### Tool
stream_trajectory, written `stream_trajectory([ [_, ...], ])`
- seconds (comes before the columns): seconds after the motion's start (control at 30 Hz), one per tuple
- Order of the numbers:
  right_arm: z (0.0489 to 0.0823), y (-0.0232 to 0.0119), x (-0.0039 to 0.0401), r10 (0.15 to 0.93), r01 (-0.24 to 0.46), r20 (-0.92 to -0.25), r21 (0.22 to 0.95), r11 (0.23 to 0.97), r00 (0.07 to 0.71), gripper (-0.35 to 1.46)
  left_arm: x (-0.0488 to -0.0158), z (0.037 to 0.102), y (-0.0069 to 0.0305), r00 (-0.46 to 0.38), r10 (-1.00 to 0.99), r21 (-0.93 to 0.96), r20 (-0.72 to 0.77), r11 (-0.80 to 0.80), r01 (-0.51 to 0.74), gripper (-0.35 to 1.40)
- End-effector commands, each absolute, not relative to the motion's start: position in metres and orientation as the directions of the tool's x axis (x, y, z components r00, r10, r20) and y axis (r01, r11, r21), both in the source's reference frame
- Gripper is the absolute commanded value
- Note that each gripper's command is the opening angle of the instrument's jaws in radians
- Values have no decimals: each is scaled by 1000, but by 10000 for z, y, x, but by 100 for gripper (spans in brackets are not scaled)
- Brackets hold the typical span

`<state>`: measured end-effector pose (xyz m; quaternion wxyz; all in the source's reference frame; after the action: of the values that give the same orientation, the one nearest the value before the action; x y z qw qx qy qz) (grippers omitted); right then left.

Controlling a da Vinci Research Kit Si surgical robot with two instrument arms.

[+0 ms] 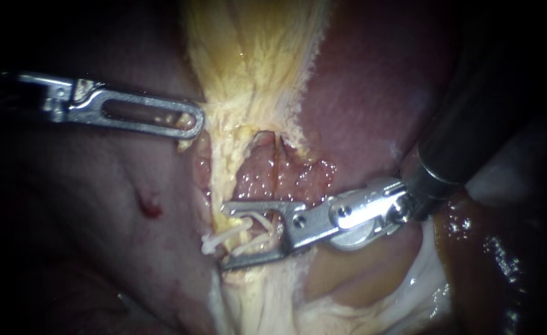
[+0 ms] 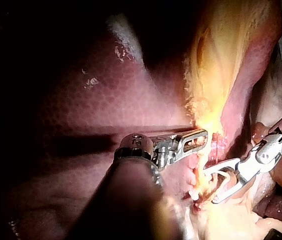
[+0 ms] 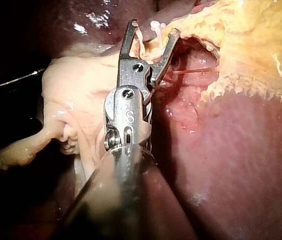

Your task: Clipping second clip left tube

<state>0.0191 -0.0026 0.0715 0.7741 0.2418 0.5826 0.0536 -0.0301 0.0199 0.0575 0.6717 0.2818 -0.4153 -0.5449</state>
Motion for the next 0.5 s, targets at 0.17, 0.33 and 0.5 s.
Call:
stream_trajectory([
  [0.17, 714, -26, 191, 365, 199, -876, 437, 877, 315, 50, -300, 575, 199, 61, -966, 831, 251, 247, 498, -35],
  [0.33, 715, -26, 191, 381, 197, -869, 453, 870, 316, 50, -300, 575, 199, 61, -966, 831, 251, 247, 498, -35],
  [0.5, 716, -25, 191, 407, 187, -856, 478, 858, 320, 50, -301, 575, 199, 61, -966, 831, 251, 247, 498, -35],
])
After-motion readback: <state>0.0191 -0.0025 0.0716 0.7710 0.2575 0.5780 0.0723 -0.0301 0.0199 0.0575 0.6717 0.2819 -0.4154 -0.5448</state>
